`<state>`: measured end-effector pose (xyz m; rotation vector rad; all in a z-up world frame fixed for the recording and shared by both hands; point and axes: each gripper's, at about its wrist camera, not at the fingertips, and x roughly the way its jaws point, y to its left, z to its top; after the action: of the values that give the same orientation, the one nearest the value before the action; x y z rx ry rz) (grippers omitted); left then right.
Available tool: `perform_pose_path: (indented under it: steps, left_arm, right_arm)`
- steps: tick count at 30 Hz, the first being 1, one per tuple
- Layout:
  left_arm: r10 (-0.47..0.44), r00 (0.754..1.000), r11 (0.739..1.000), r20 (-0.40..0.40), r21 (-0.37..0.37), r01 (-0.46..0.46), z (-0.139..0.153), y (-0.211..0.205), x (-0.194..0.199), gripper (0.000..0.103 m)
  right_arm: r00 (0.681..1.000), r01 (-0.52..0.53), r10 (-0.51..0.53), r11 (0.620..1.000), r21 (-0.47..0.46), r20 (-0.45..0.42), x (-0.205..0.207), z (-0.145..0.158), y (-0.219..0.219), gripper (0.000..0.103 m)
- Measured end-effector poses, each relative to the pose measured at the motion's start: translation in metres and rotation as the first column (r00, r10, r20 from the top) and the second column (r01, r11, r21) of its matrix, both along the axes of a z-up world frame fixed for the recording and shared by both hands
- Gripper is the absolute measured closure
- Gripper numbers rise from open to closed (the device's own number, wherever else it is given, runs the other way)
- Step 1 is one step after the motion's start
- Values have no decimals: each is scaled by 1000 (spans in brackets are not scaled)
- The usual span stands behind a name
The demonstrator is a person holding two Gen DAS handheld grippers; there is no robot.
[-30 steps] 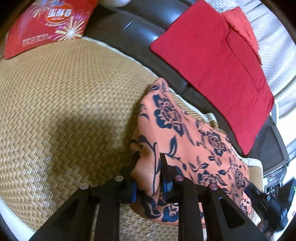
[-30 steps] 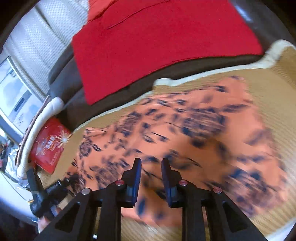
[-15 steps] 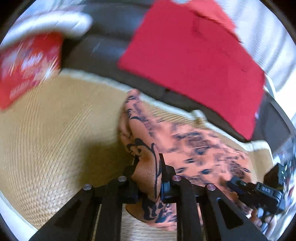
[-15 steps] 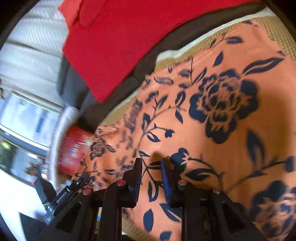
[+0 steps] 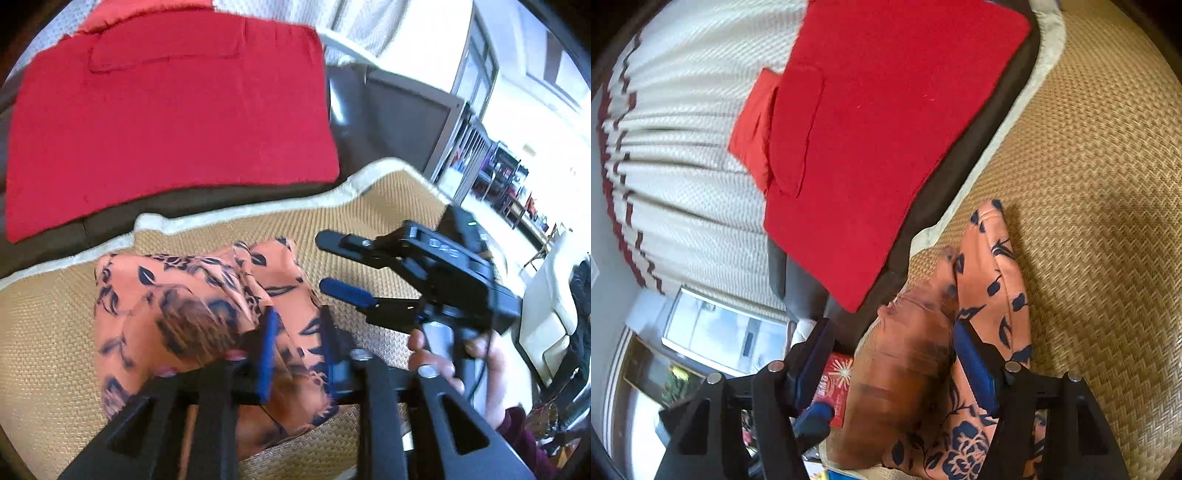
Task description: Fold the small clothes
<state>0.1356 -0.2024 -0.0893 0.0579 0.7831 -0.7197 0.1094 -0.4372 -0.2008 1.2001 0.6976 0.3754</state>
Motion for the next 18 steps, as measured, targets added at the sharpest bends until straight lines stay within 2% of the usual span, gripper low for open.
perform_pose_path:
  steps: [1, 2, 5, 8, 11, 14, 15, 16, 17, 18]
  left_arm:
    - [28, 999, 1000, 35, -9, -28, 2, 21, -5, 39]
    - [69, 996, 998, 55, -14, -68, 2, 37, -4, 36]
    - [158, 987, 987, 22, -14, -158, -6, 87, 0, 35]
    - [253, 965, 967, -67, 60, -249, -38, 125, 15, 35]
    - [297, 947, 951, -123, 127, -282, -68, 137, 18, 36]
    - [289, 947, 953, -141, 138, -271, -84, 143, 14, 35]
    - [286, 947, 954, -144, 137, -267, -85, 144, 13, 35]
    - [281, 949, 955, -142, 136, -262, -85, 144, 11, 36]
    - [275, 952, 957, -133, 134, -257, -82, 144, 10, 36]
    - [270, 955, 958, -124, 133, -253, -78, 143, 9, 36]
  right_arm:
    - [1000, -12, 12, 1000, 6, -7, 3, -1, 0, 32]
    - [999, -31, 31, 999, 5, -14, 6, -2, 0, 32]
    - [992, -95, 91, 994, -50, -82, 21, -8, 21, 32]
    - [982, -139, 123, 985, -105, -143, 33, -14, 42, 32]
    - [976, -152, 109, 959, -237, -187, 47, -12, 64, 32]
    - [972, -171, 102, 925, -340, -211, 59, -11, 91, 32]
    - [972, -188, 112, 900, -393, -207, 60, -6, 102, 35]
    - [971, -204, 129, 884, -421, -199, 60, -2, 112, 62]
    - [970, -224, 153, 868, -443, -191, 60, 2, 120, 85]
    - [971, -228, 162, 842, -488, -174, 57, 10, 129, 85]
